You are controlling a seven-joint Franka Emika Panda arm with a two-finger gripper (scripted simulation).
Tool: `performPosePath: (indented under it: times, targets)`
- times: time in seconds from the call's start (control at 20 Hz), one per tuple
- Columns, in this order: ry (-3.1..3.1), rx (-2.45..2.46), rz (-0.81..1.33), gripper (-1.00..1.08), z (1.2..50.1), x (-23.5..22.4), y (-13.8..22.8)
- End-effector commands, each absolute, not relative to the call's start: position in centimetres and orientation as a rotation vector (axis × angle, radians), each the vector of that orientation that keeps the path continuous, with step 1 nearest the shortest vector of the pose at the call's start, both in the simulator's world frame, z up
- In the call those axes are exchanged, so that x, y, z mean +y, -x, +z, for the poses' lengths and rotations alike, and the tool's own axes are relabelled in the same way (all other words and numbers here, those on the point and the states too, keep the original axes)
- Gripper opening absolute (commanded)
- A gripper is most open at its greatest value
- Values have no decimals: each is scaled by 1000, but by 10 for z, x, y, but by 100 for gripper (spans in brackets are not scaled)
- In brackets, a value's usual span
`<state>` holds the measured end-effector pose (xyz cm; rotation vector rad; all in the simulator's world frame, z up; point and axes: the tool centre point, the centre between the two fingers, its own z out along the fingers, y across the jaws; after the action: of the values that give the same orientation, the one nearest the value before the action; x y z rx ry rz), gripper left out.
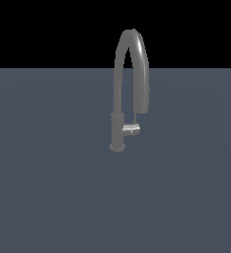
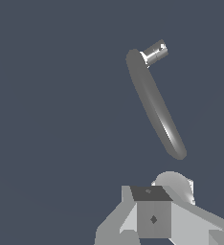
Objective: Turn on the faucet by rotating a designated handle.
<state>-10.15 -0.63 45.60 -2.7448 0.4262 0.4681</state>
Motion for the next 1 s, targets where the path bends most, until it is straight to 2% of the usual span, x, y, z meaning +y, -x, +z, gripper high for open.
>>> performPosePath:
  times: [0.0,0.95]
  targets:
    - [2699,466,517,-100,448,-10,88]
    - [2290,744,867,-100,363,-42,3]
